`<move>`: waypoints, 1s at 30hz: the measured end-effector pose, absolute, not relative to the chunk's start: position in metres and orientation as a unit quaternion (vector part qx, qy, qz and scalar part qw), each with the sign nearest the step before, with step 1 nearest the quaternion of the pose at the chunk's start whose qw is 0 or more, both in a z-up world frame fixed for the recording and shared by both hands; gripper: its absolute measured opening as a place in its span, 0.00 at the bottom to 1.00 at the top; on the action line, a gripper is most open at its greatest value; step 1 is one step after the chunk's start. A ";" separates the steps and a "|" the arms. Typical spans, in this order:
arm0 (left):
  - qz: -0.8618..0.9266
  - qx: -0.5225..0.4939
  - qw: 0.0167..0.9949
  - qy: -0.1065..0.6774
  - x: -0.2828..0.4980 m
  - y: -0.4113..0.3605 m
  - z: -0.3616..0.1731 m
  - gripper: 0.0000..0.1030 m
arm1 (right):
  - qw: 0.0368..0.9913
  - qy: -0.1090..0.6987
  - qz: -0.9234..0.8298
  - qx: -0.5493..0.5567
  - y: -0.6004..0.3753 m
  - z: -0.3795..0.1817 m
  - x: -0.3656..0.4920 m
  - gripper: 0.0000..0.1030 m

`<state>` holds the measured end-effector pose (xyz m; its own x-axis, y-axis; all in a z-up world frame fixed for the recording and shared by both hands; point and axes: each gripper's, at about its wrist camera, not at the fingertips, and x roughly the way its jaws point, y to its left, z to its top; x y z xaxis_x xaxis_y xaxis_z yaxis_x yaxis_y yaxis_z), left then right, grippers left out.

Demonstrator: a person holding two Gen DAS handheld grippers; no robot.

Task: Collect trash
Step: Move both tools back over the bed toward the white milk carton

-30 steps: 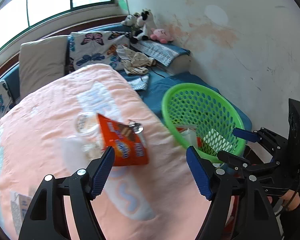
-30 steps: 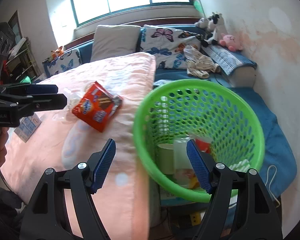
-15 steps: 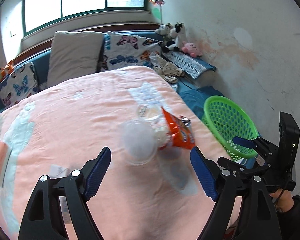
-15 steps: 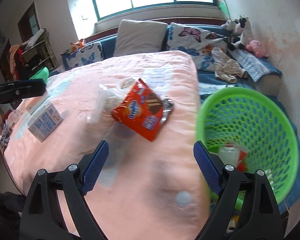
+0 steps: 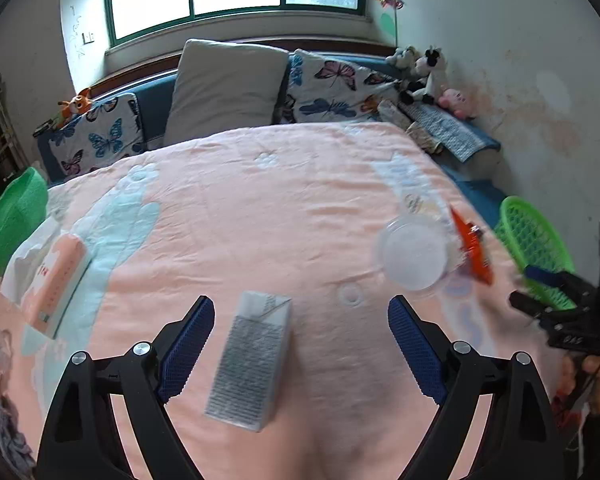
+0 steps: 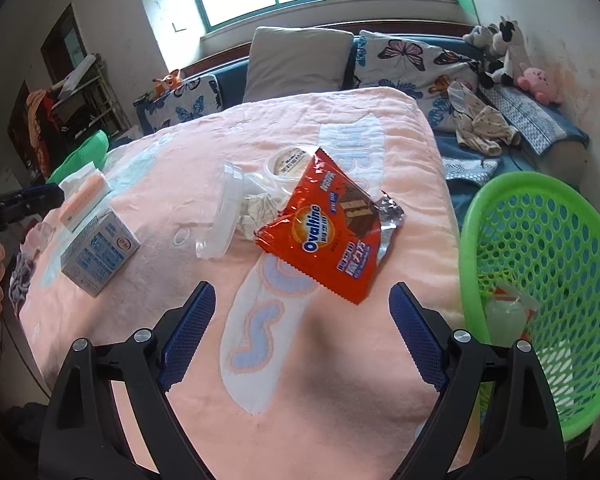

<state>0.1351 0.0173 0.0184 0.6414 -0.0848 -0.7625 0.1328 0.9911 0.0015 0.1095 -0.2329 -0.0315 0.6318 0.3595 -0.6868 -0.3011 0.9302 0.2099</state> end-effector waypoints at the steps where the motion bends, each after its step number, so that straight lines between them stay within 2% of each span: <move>1: -0.056 0.033 0.904 0.422 0.134 0.023 0.015 0.84 | 0.903 0.388 0.184 0.035 -0.231 -0.031 0.110 0.86; 14: -0.021 0.058 0.879 0.472 0.145 0.051 -0.036 0.84 | 0.900 0.384 0.203 0.011 -0.207 -0.024 0.119 0.86; 19: -0.030 0.060 0.870 0.488 0.149 0.049 -0.047 0.66 | 0.901 0.379 0.212 0.003 -0.191 -0.020 0.124 0.85; 20: -0.030 0.061 0.870 0.489 0.149 0.047 -0.048 0.64 | 0.901 0.379 0.212 0.001 -0.188 -0.019 0.125 0.84; 22: -0.035 0.062 0.866 0.494 0.150 0.044 -0.053 0.53 | 0.900 0.379 0.213 -0.003 -0.180 -0.019 0.131 0.79; 25: -0.040 0.068 0.864 0.497 0.152 0.041 -0.057 0.45 | 0.899 0.382 0.212 -0.002 -0.172 -0.020 0.142 0.72; 30: -0.050 0.075 0.869 0.487 0.149 0.035 -0.055 0.40 | 0.896 0.392 0.207 -0.012 -0.156 -0.025 0.163 0.60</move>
<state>0.1494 0.0355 -0.0551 0.5202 -0.0133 -0.8540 0.1604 0.9836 0.0824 0.1628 -0.1564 -0.0247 0.6076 0.3618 -0.7070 -0.3810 0.9139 0.1402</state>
